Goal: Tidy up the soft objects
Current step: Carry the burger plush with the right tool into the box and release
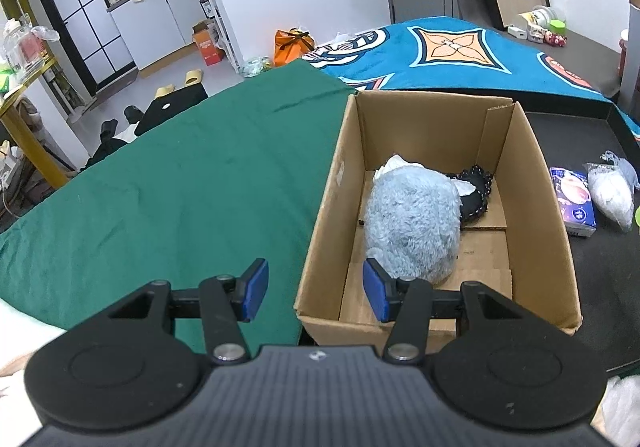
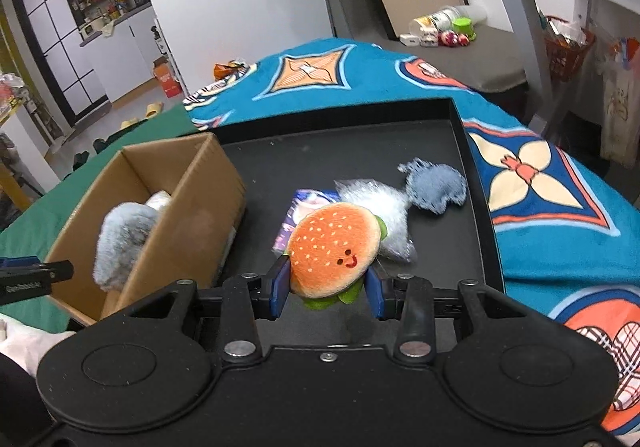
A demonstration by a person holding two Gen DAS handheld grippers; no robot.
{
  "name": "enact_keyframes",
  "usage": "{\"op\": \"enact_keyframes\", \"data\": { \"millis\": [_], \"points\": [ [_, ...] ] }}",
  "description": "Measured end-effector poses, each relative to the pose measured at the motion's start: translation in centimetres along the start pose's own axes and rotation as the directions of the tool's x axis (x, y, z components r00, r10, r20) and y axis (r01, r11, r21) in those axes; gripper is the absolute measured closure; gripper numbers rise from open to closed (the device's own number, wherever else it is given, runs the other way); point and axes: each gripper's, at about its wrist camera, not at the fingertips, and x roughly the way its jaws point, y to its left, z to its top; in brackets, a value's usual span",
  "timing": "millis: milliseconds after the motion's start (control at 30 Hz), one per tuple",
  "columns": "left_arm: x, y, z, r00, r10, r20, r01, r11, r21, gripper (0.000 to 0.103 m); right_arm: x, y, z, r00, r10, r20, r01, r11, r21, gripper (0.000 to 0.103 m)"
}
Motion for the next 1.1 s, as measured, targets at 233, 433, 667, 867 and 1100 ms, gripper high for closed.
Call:
{"op": "enact_keyframes", "data": {
  "millis": [233, 433, 667, 867, 1100],
  "points": [
    [-0.3, 0.4, -0.1, 1.0, -0.015, 0.018, 0.016, 1.0, -0.022, 0.052, -0.9, 1.5, 1.0, 1.0, 0.014, 0.026, -0.014, 0.999, -0.03, 0.064],
    [-0.4, 1.0, -0.1, 0.999, -0.032, 0.018, 0.033, 0.998, -0.049, 0.052, -1.1, 3.0, 1.7, 0.999, 0.028, 0.038, -0.026, 0.998, -0.059, 0.064],
    [-0.3, 1.1, -0.1, 0.999, -0.042, 0.018, 0.043, 0.998, -0.049, 0.053, -1.1, 4.7, 1.9, 0.999, 0.036, 0.04, -0.032, 0.996, -0.087, 0.064],
    [-0.1, 1.5, -0.2, 0.998, -0.055, 0.014, 0.056, 0.996, -0.068, 0.053, -1.1, 6.5, 2.1, 0.998, 0.053, 0.04, -0.048, 0.992, -0.114, 0.064],
    [0.2, 2.1, -0.4, 0.996, -0.085, 0.011, 0.085, 0.993, -0.087, 0.056, -1.0, 9.0, 2.4, 0.995, 0.082, 0.054, -0.073, 0.987, -0.146, 0.064]
  ]
}}
